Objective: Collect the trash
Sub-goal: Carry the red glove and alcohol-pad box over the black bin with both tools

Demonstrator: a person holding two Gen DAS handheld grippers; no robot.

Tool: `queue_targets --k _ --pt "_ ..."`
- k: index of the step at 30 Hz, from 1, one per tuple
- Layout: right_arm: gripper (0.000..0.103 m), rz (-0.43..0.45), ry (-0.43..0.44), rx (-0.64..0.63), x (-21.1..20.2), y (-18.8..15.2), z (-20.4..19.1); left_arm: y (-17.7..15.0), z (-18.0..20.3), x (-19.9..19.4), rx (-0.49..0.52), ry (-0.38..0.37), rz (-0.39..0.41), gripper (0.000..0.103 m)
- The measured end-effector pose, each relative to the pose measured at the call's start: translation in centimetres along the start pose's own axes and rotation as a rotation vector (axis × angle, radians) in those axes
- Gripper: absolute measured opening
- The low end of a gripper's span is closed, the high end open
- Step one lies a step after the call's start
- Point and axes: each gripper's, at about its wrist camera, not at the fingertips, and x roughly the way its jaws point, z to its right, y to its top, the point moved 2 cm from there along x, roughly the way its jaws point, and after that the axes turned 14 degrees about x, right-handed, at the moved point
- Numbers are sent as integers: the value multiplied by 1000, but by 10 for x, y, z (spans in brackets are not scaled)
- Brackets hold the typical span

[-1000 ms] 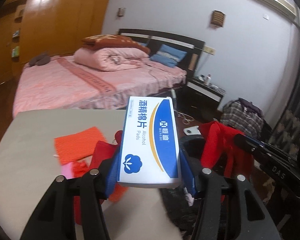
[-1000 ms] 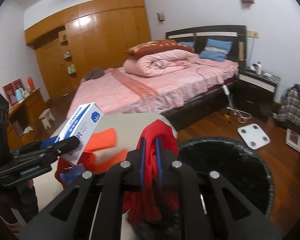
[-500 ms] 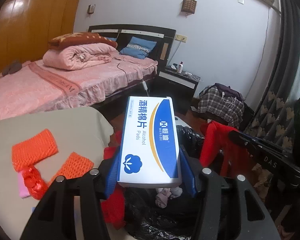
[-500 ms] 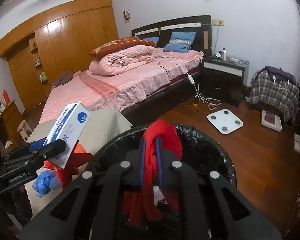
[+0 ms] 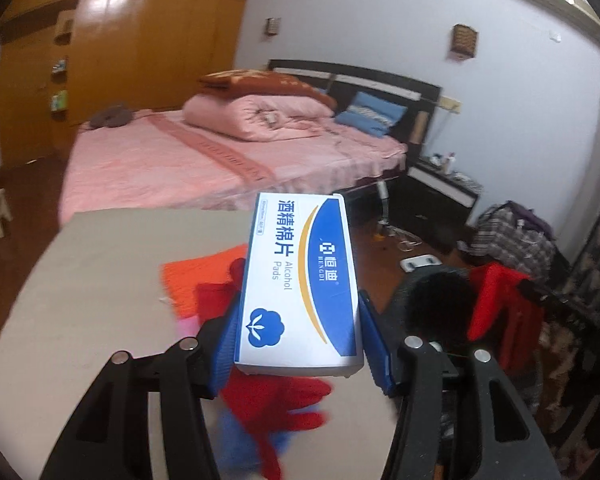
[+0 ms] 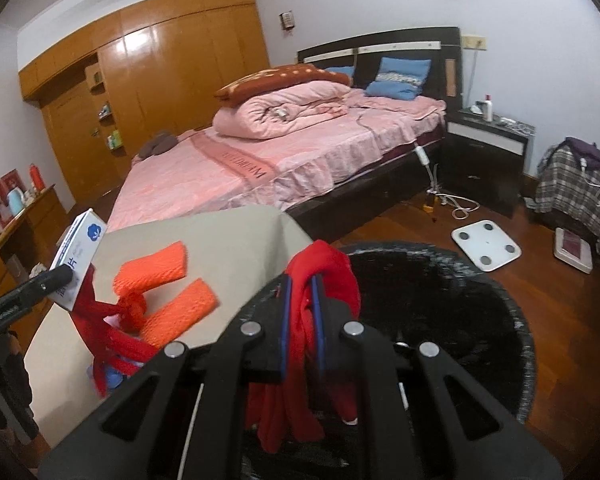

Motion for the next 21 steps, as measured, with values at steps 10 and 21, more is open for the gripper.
queue_targets --k 10,21 --pt "9 -60 23 -22 19 -17 -30 -46 -32 33 -49 19 -111 55" --pt "9 -109 20 -26 42 -28 -36 -54 -38 47 -51 45 -148 70"
